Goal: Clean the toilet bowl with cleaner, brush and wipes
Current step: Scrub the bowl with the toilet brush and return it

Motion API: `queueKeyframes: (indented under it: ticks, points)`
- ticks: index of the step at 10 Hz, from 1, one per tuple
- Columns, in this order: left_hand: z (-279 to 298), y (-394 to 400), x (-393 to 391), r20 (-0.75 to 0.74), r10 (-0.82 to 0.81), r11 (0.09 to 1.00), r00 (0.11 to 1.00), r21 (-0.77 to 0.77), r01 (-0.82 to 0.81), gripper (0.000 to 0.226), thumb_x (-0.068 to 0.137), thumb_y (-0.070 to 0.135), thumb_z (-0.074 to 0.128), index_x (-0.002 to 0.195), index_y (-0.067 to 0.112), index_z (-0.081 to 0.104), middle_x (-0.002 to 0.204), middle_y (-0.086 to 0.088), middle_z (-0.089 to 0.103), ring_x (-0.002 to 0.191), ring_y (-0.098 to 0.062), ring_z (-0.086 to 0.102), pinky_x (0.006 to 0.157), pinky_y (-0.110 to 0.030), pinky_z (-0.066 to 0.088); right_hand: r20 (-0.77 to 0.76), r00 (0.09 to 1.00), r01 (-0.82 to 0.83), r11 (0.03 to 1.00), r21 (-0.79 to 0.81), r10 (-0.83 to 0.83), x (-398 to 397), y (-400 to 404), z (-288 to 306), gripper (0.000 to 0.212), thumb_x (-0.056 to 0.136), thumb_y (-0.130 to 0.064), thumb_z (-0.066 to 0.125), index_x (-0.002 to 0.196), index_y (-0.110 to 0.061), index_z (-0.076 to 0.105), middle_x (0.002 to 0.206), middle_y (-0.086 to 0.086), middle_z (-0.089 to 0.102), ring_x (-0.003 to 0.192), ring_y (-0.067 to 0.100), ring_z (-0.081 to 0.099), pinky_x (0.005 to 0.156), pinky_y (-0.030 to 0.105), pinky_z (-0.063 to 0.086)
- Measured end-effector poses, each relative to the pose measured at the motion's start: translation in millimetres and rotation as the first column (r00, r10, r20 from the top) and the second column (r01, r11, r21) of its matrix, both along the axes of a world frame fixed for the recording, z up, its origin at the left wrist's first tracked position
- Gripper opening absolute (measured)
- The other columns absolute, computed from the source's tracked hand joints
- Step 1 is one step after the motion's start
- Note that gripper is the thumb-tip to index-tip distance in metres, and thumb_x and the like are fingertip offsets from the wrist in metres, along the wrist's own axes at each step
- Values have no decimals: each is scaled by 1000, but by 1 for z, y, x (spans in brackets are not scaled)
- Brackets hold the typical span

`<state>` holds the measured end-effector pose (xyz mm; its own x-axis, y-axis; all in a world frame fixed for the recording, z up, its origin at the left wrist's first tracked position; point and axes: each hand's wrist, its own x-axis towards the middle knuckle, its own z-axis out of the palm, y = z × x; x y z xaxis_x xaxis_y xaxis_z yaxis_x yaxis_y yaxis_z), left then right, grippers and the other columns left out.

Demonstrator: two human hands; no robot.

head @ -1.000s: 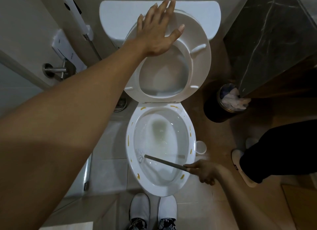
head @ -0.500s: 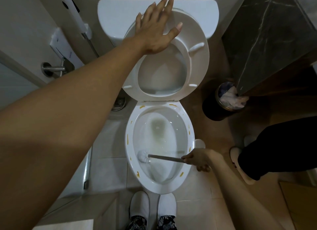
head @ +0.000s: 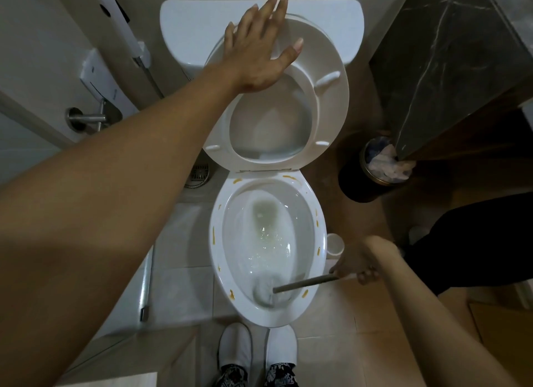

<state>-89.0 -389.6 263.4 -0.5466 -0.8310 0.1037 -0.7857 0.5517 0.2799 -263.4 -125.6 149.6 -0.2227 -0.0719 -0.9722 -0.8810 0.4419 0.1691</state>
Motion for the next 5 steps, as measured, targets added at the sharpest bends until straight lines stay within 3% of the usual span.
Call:
queueKeyframes:
  ticks: [1,3,4,5]
  points:
    - [1,0,0,-4,1,1000,1000,2,-1,71,96,59,19,152,22,-6,160,-2,-6,147,-26,-7,114,-54,-4,-37,998,-53,996,-69,51,-3,-8,9,31,95,-35,52,72,-15,47,54,-2,46,39,11,36,43,18,31]
    - [-1,-1,-1,-8,0,1000,1000,2,0,72,95,60,19,152,23,-6,160,-2,-6,147,-26,-7,114,-54,-4,-92,992,-91,995,-49,87,-1,-23,21,33,93,-29,57,65,-13,53,41,-4,47,40,11,41,44,16,37]
    - [0,0,0,-4,5,1000,1000,-1,-5,71,96,60,19,152,23,-6,160,-2,-7,147,-26,-8,115,-53,-4,-93,984,-153,988,-28,150,0,-28,26,34,92,-31,57,64,-13,54,46,-3,50,47,13,43,55,21,40]
    - [0,0,-1,3,6,1000,1000,-1,-6,71,96,60,20,152,24,-6,160,-2,-7,147,-26,-8,115,-53,-4,-95,989,-122,991,-47,117,-2,-28,24,28,94,-26,54,70,-12,56,58,-1,50,48,12,43,51,19,40]
